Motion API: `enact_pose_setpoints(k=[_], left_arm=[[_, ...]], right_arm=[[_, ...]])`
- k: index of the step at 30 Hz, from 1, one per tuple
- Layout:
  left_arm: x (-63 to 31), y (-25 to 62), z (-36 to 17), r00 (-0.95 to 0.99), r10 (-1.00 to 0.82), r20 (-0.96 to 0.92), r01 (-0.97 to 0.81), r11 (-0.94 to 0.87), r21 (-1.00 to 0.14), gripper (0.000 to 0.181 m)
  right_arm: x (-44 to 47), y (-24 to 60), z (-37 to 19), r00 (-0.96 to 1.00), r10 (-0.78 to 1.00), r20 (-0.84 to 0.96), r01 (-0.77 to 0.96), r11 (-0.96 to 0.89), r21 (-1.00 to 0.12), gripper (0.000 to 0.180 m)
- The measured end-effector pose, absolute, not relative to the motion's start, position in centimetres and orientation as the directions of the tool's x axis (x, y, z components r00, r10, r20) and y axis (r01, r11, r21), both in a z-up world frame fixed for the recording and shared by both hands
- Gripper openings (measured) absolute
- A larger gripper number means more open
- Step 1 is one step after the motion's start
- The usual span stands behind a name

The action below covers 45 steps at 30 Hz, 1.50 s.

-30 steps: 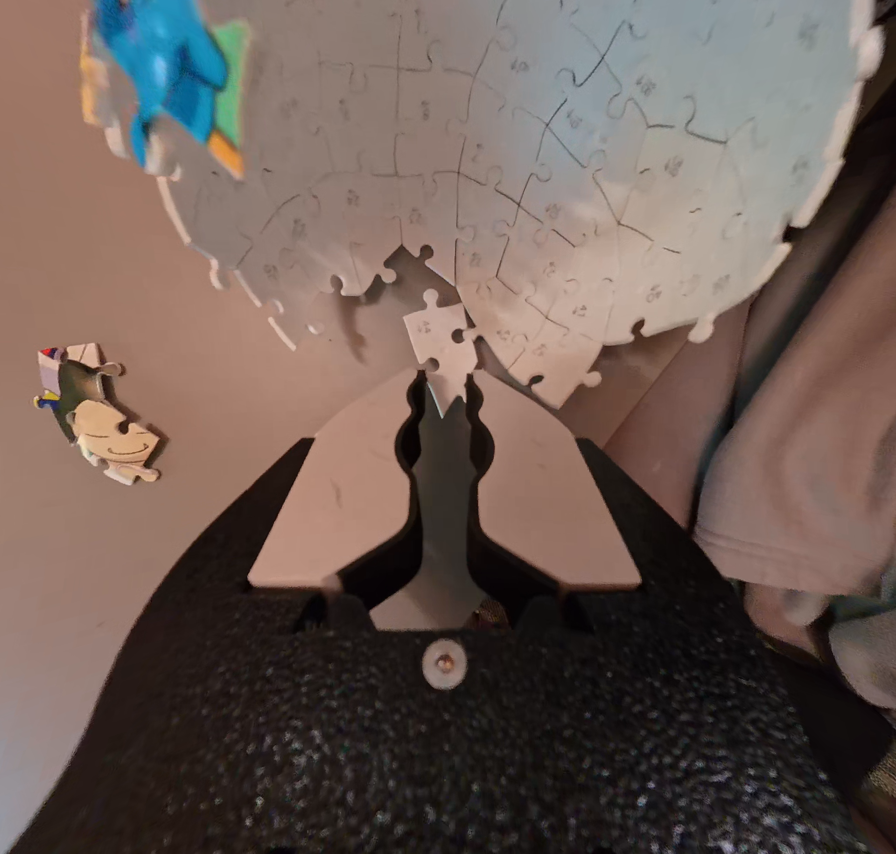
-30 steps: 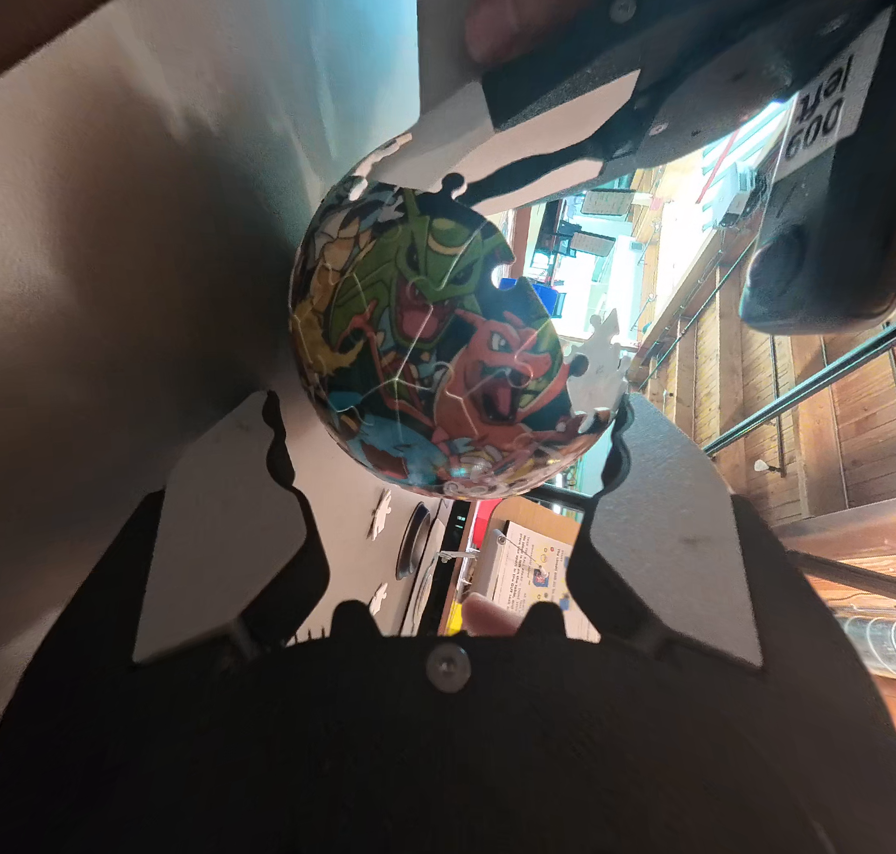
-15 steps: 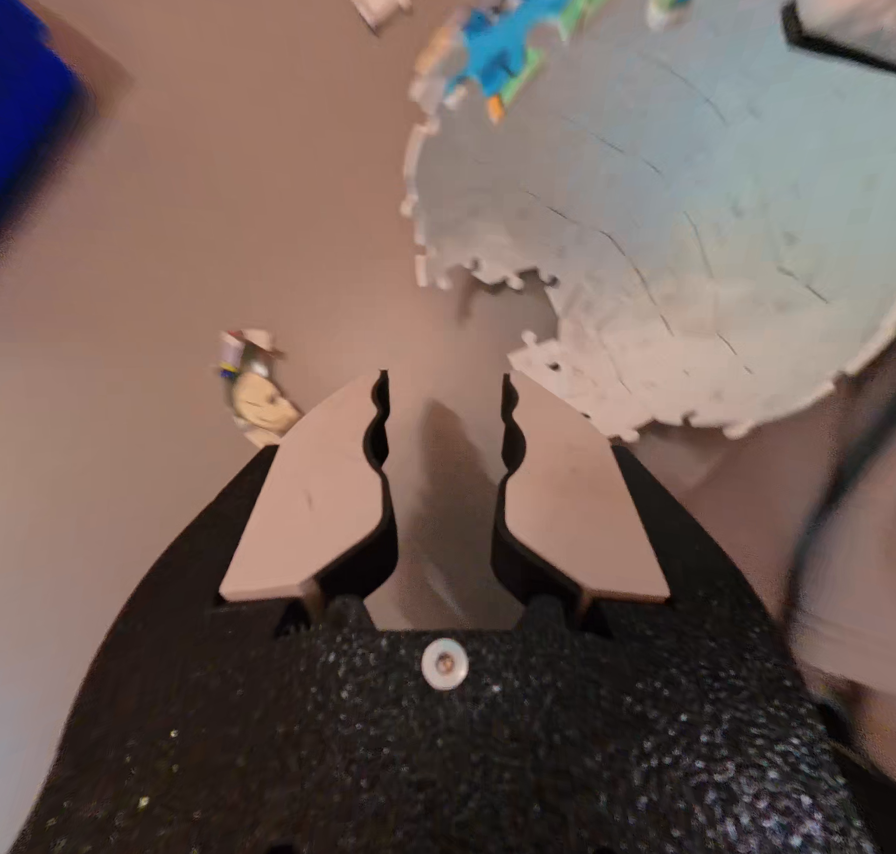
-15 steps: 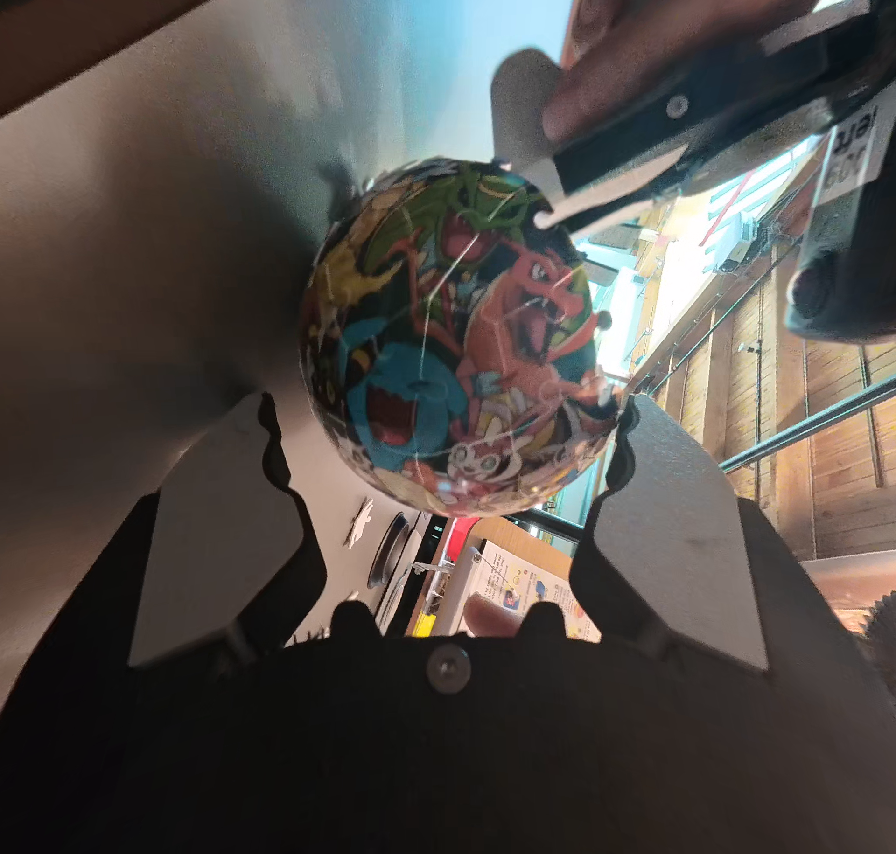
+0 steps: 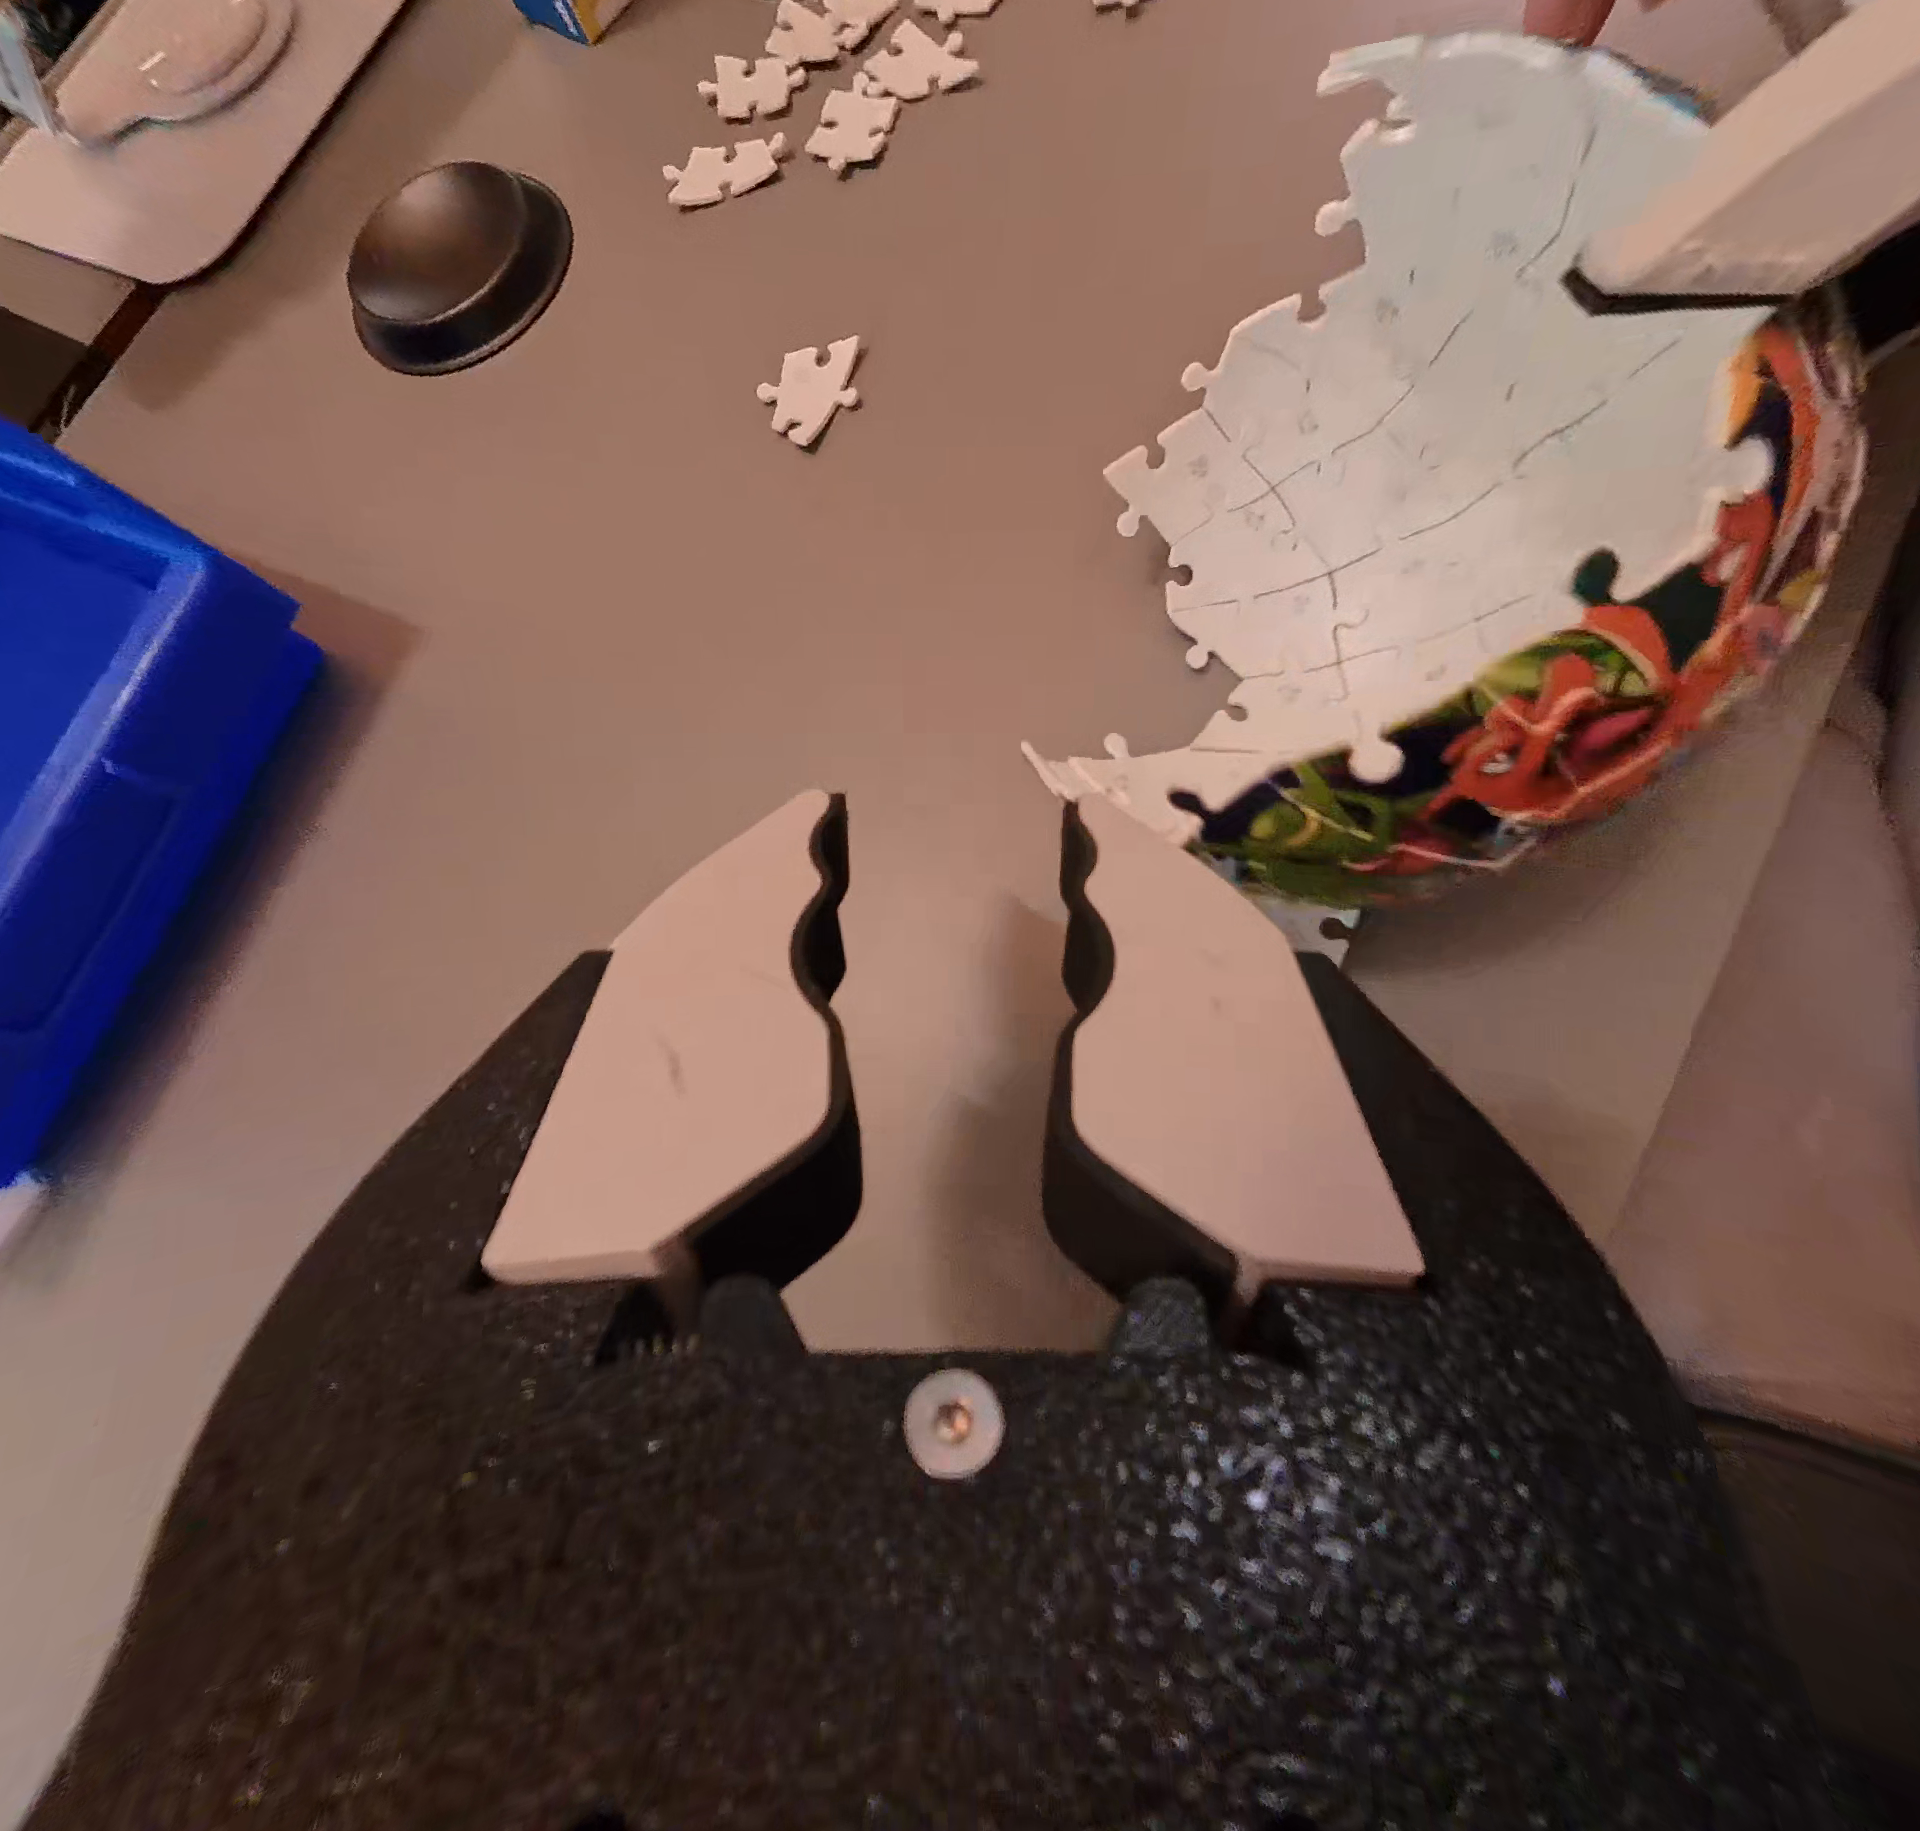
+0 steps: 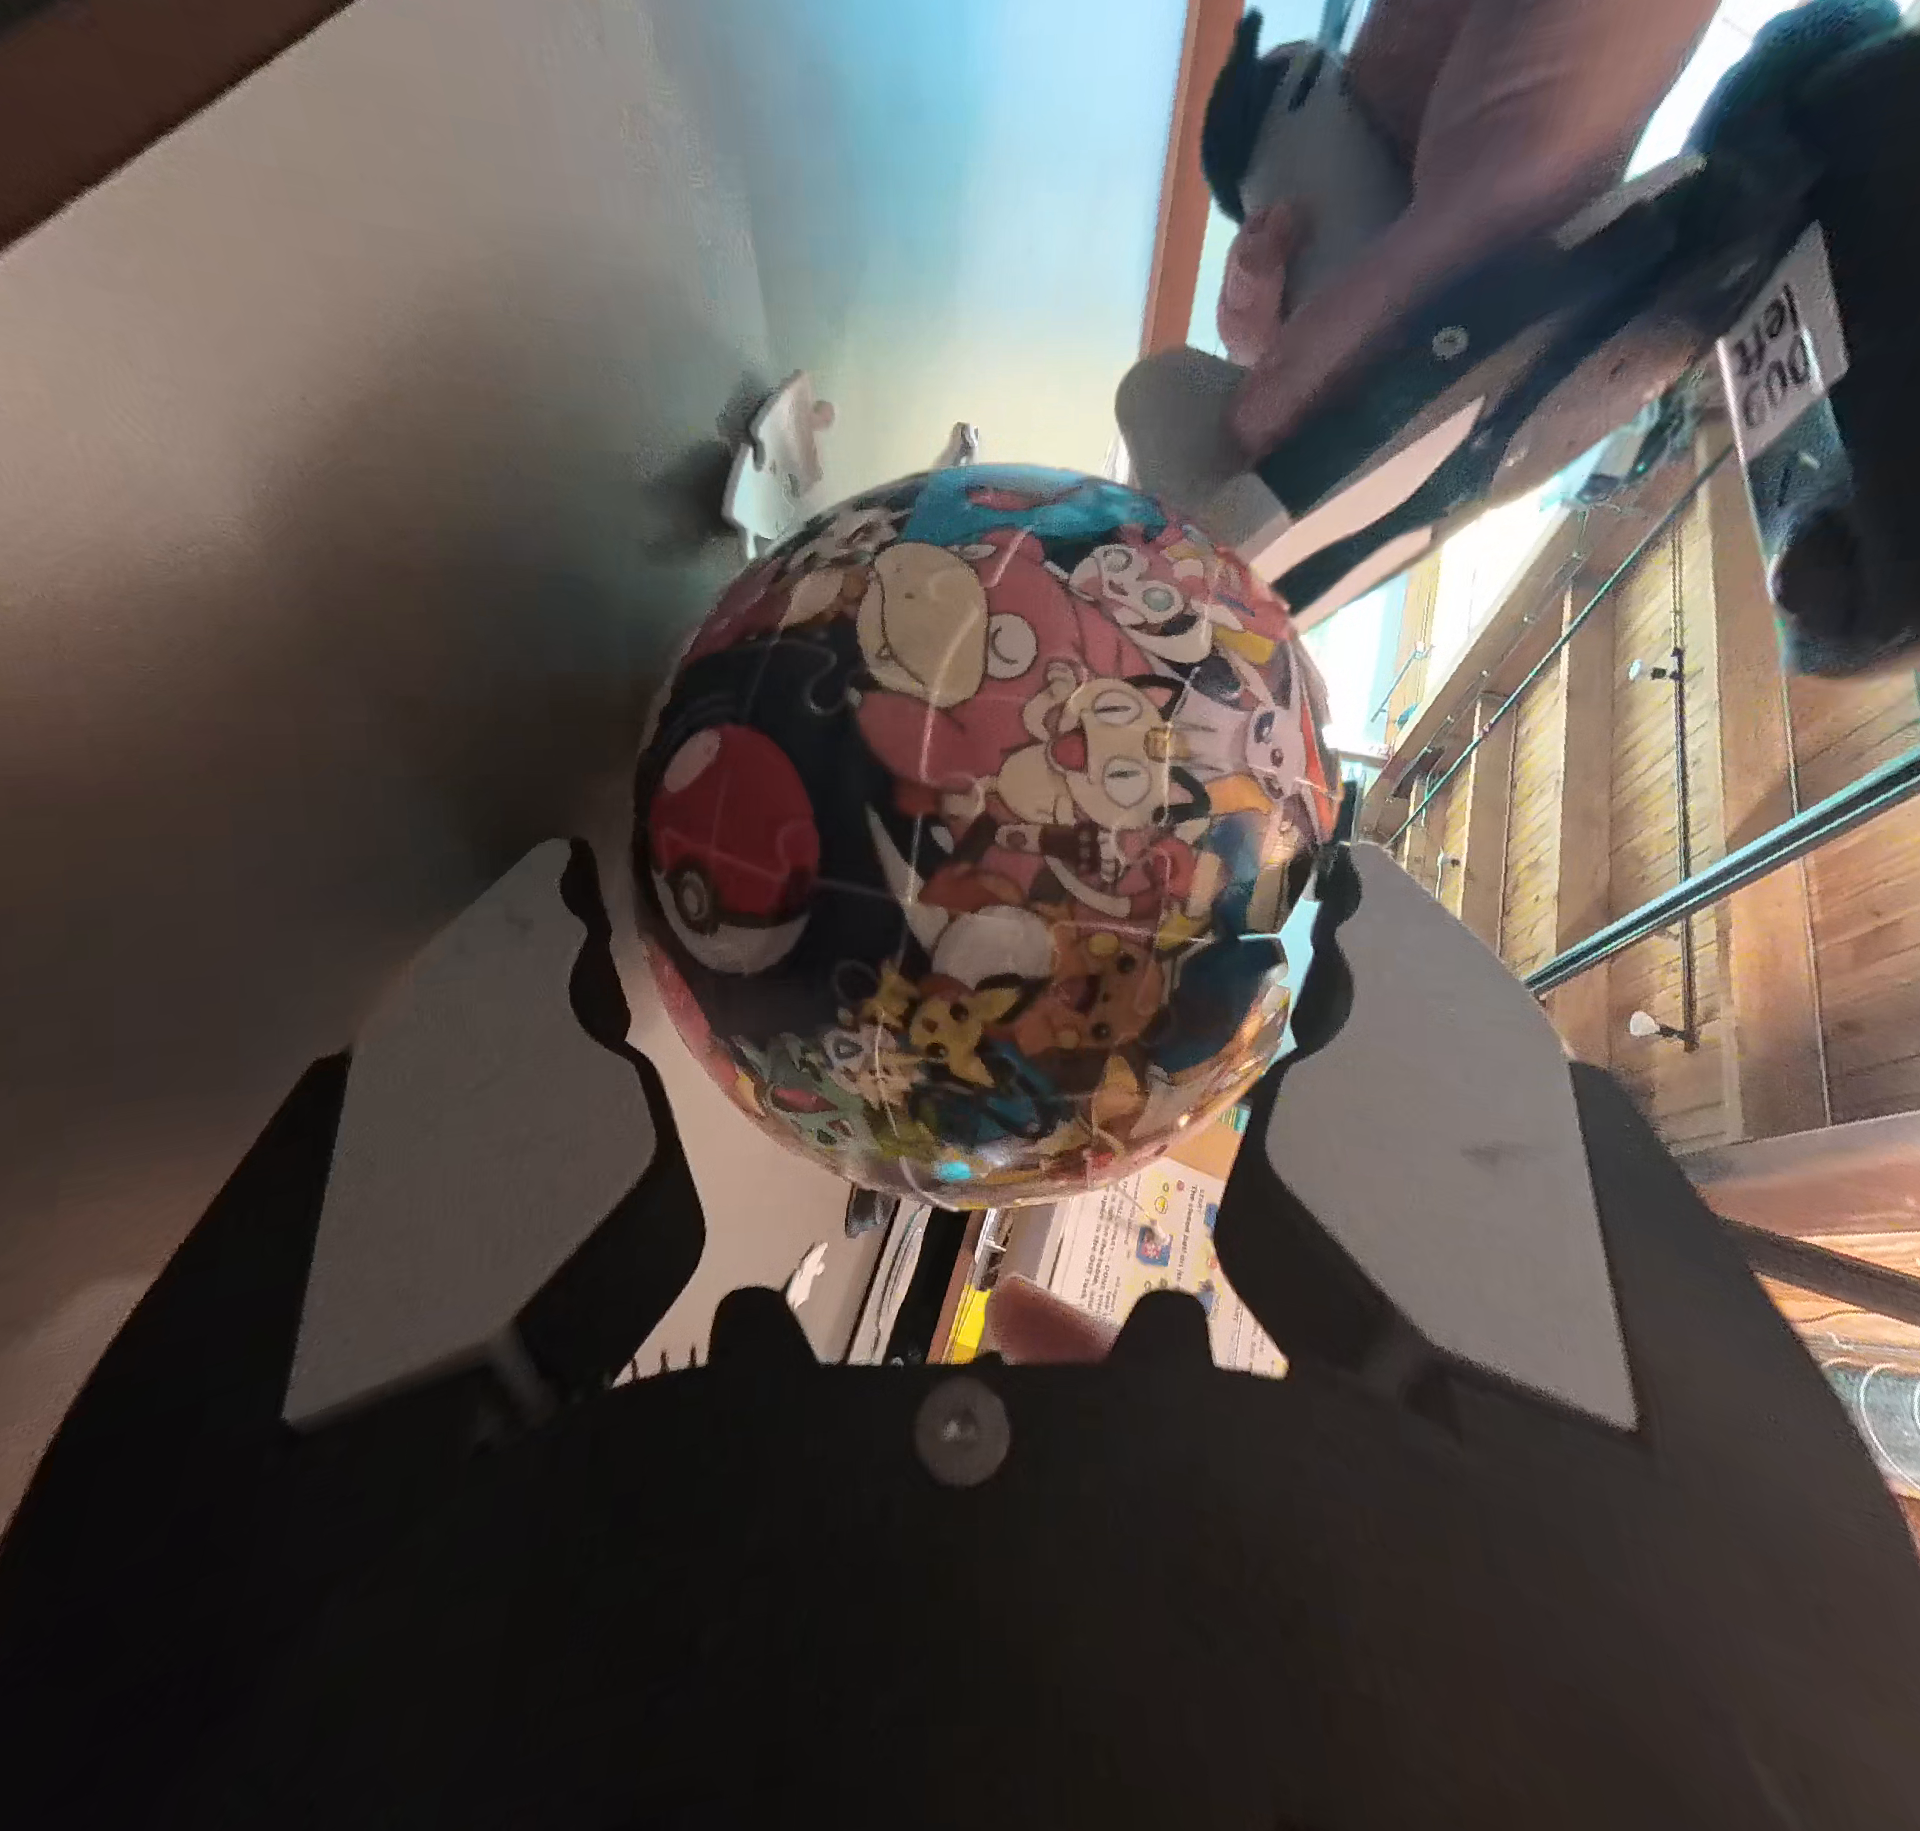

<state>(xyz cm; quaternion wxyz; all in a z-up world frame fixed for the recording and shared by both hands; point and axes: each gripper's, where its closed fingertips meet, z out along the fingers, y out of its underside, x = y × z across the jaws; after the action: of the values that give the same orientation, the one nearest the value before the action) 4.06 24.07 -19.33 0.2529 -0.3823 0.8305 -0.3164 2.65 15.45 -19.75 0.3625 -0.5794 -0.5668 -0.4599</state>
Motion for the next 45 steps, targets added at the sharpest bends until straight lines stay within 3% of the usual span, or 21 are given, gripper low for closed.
enact_pose_setpoints(k=[1, 10, 17, 22, 29, 39, 45], left_arm=[[3.8, 24.2, -19.4, -0.563, -0.808, -0.173, -0.481, 0.491, -0.727, 0.039], [-0.2, 23.9, -22.3, -0.444, -0.892, -0.079, -0.628, 0.373, -0.683, 0.042], [-2.5, 20.5, -24.5, -0.388, -0.922, 0.017, -0.769, 0.314, -0.557, 0.043], [-2.4, 18.4, -25.2, -0.306, -0.951, 0.035, -0.804, 0.239, -0.544, 0.043], [-1.9, 19.2, -25.9, -0.243, -0.970, -0.018, -0.811, 0.214, -0.544, 0.036], [-2.4, 21.9, -25.9, -0.276, -0.960, -0.050, -0.801, 0.259, -0.540, 0.033], [-2.1, 23.4, -25.9, -0.290, -0.955, -0.061, -0.794, 0.275, -0.543, 0.032]], right_arm=[[2.5, 15.4, -19.8, -0.066, 0.320, 0.945, 0.991, -0.091, 0.100, 0.126], [2.5, 14.8, -19.8, -0.030, 0.291, 0.956, 0.994, -0.091, 0.059, 0.122], [1.9, 14.2, -19.8, 0.126, 0.291, 0.948, 0.991, -0.070, -0.110, 0.120], [1.3, 14.1, -19.6, 0.242, 0.284, 0.928, 0.970, -0.059, -0.235, 0.117], [0.8, 13.9, -19.9, 0.240, 0.281, 0.929, 0.971, -0.055, -0.234, 0.118], [0.0, 13.2, -21.0, 0.231, 0.334, 0.914, 0.972, -0.037, -0.232, 0.095], [-0.5, 13.3, -20.5, 0.251, 0.343, 0.905, 0.965, -0.018, -0.261, 0.097]])
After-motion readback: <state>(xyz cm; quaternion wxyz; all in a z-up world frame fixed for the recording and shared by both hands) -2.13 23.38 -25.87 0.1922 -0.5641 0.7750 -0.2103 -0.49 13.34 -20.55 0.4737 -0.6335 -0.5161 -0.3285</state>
